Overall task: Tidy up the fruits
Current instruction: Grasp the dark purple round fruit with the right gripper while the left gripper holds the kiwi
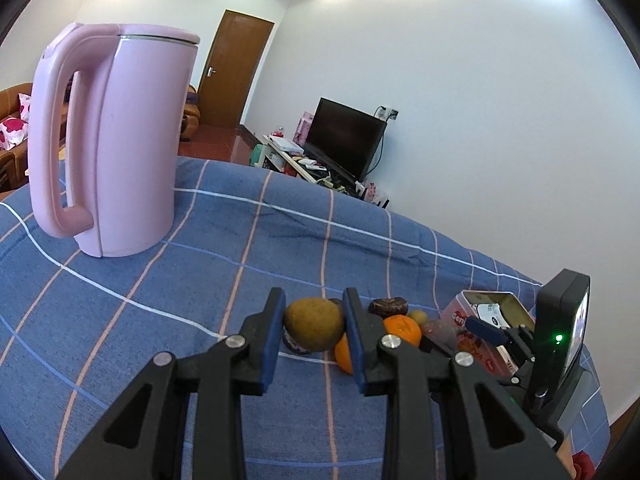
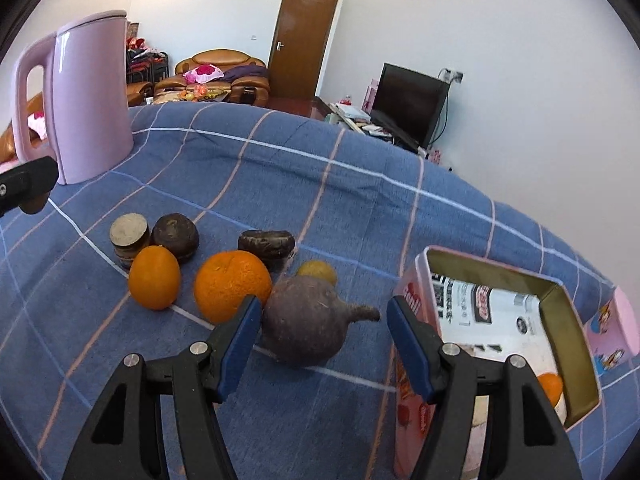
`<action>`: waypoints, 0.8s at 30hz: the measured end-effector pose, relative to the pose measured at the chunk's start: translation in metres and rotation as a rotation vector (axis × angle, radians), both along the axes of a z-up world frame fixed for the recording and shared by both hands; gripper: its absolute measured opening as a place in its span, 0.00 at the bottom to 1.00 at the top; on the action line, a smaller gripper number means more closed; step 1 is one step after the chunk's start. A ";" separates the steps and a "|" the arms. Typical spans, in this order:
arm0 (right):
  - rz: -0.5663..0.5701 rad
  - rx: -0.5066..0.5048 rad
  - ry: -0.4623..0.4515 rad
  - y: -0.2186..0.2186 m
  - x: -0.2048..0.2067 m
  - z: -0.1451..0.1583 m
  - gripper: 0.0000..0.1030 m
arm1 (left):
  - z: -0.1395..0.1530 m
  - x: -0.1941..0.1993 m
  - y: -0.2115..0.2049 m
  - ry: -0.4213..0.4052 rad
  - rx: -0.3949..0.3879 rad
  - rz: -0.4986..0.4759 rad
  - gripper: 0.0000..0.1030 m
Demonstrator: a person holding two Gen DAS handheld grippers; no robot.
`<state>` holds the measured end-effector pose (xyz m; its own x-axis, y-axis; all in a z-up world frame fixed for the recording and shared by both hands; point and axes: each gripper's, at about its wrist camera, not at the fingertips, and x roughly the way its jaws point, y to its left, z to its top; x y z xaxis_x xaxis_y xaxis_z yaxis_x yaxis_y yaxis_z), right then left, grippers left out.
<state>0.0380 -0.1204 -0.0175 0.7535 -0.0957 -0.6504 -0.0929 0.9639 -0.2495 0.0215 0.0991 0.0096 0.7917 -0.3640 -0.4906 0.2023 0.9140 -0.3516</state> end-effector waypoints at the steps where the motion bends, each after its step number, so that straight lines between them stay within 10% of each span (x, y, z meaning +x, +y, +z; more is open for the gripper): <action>1: 0.004 -0.021 -0.003 0.002 0.000 0.000 0.65 | 0.000 0.000 0.000 -0.001 0.001 0.001 0.30; 17: 0.051 -0.083 0.102 0.005 0.009 -0.017 0.65 | 0.000 0.000 -0.003 0.015 -0.007 -0.016 0.30; 24: 0.048 0.079 0.088 -0.012 0.008 -0.008 0.52 | -0.007 0.006 -0.007 0.032 0.036 0.011 0.30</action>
<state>0.0462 -0.1325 -0.0253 0.6955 -0.0064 -0.7185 -0.1577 0.9742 -0.1614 0.0272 0.0921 0.0026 0.7792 -0.3372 -0.5283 0.1815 0.9282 -0.3249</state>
